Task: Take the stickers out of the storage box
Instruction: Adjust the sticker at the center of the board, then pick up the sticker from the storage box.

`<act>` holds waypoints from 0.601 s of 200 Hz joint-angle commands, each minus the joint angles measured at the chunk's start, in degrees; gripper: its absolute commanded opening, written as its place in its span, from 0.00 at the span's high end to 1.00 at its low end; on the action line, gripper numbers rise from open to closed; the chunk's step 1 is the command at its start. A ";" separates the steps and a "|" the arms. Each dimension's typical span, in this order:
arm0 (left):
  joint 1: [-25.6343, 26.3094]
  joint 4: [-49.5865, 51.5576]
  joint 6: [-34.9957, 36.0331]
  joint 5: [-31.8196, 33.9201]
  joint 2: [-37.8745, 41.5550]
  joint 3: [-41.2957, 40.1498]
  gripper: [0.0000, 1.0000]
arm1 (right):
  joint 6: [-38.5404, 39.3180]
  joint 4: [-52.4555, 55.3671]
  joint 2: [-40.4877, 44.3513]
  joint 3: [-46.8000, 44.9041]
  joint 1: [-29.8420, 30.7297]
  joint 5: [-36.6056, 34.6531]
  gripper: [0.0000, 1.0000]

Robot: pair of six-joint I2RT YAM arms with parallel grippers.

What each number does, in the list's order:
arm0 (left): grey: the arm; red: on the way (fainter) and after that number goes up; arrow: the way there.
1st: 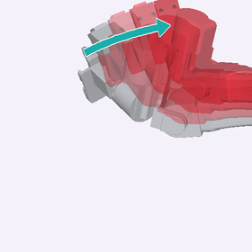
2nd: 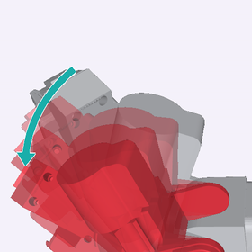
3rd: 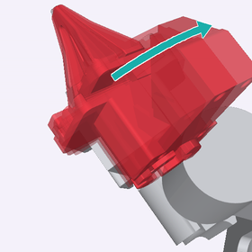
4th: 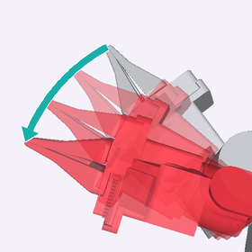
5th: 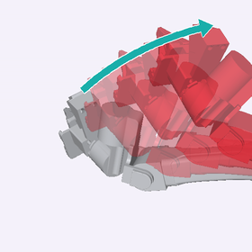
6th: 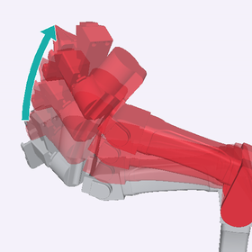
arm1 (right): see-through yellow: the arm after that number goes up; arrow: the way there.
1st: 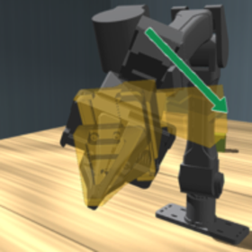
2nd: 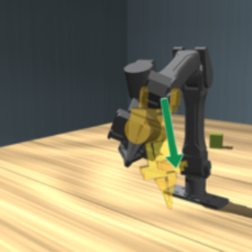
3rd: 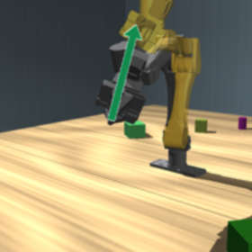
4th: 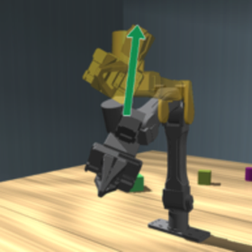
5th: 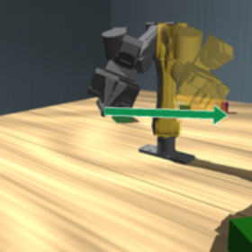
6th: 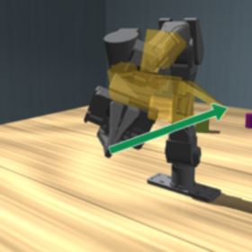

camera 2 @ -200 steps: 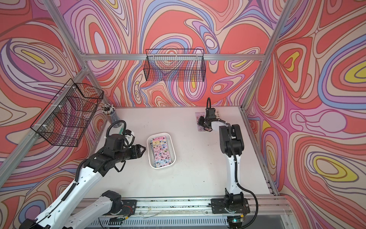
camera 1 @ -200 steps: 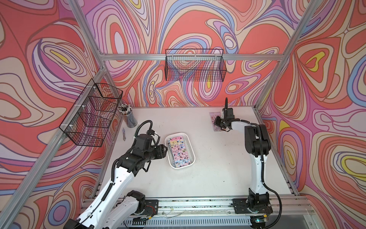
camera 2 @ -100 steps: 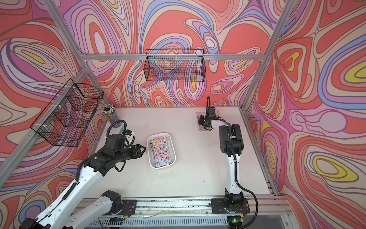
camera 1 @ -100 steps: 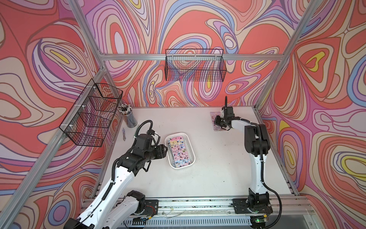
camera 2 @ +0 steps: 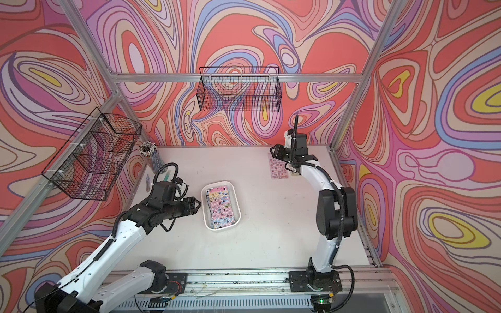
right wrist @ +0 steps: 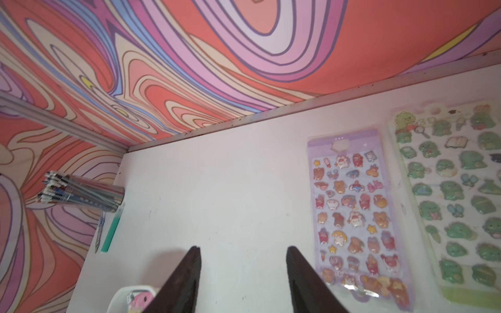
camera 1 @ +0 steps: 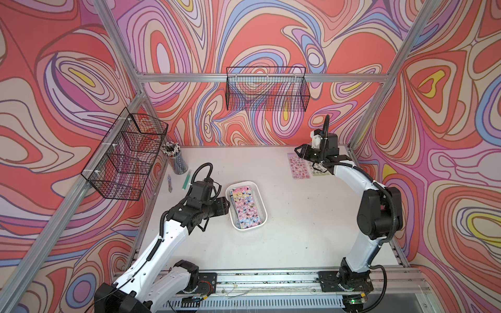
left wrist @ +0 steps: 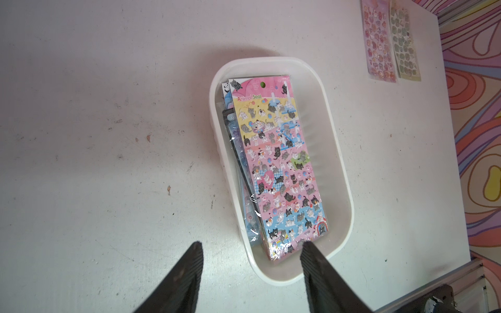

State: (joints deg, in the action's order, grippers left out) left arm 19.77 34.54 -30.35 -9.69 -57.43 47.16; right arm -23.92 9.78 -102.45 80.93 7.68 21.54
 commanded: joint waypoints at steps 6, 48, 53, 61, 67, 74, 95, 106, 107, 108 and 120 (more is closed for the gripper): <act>-0.19 1.73 -1.90 1.98 -1.08 1.61 0.38 | -1.09 -0.06 4.75 -6.37 3.92 1.76 0.46; 0.74 0.67 -4.17 2.38 -1.84 -1.68 0.39 | -0.06 1.71 11.34 -14.15 13.42 -1.35 0.45; 0.83 0.31 -4.47 2.05 -2.22 -2.36 0.39 | 0.43 2.37 11.76 -14.55 14.50 -1.93 0.45; 0.81 -0.60 -5.54 1.26 -2.70 -3.49 0.39 | 0.84 3.21 12.24 -15.27 15.88 -2.29 0.45; 0.87 -1.50 -6.20 0.64 -3.06 -4.37 0.40 | 1.02 3.62 12.67 -15.88 16.77 -2.29 0.45; 0.90 -2.42 -6.95 0.38 -3.28 -5.26 0.40 | 1.24 4.21 13.09 -16.41 17.70 -2.49 0.45; 1.75 -4.74 -8.16 1.16 -3.46 -7.41 0.40 | 1.31 5.02 13.86 -17.38 21.31 -3.44 0.45; 1.96 -5.35 -8.28 1.51 -3.94 -7.96 0.40 | 1.59 6.12 13.63 -17.00 23.56 -4.78 0.45; 1.99 -5.36 -8.26 1.56 -4.02 -8.00 0.40 | 1.59 6.17 13.57 -16.97 23.71 -4.90 0.45; 1.97 -5.40 -8.20 1.58 -4.10 -8.02 0.40 | 1.60 6.24 13.54 -16.91 23.92 -4.96 0.45; 2.06 -5.75 -8.09 1.87 -4.96 -8.26 0.40 | 1.70 7.22 12.43 -15.98 25.98 -5.94 0.45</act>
State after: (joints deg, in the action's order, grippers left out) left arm 21.41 31.66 -36.95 -8.75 -61.34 39.31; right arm -23.49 14.24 -89.80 64.45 29.95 18.68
